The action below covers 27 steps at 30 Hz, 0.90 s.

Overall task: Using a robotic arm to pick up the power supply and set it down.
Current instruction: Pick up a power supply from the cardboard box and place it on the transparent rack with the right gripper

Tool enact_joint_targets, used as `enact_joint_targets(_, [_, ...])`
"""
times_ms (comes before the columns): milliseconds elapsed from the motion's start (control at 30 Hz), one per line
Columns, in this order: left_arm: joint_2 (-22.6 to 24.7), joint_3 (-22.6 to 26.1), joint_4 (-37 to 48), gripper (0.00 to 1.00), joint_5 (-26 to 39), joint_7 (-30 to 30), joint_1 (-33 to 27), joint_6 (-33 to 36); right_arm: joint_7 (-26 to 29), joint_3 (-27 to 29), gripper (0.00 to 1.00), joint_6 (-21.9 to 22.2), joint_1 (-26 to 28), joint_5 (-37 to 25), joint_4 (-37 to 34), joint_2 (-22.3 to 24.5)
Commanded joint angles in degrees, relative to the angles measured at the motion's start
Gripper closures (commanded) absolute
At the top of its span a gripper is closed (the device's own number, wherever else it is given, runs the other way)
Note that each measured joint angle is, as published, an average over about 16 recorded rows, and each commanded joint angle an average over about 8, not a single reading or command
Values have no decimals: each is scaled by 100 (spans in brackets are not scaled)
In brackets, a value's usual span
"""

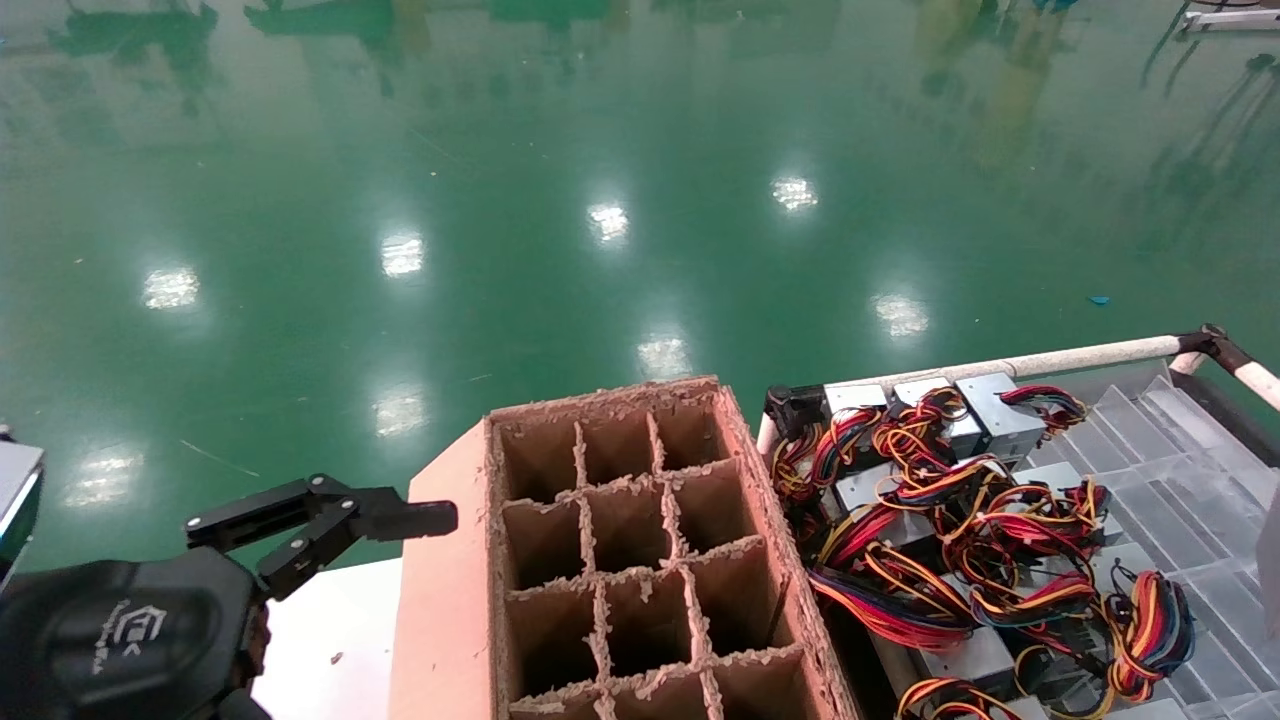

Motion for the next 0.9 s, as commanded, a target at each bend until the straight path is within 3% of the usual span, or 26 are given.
enact_joint_targets(33, [0,0,0,0,0,0,0,0,-70,-121,100,-20,-22,74,-8,177])
enact_joint_targets(467, [0,1,0,0,-1,0,0,0,-776,-1137,100,278,48,549,-29,347])
enact_joint_targets(900, [-1,2,0,0,-1,1,0,-1,-1037,-1650,100,384,12,750,-31,255])
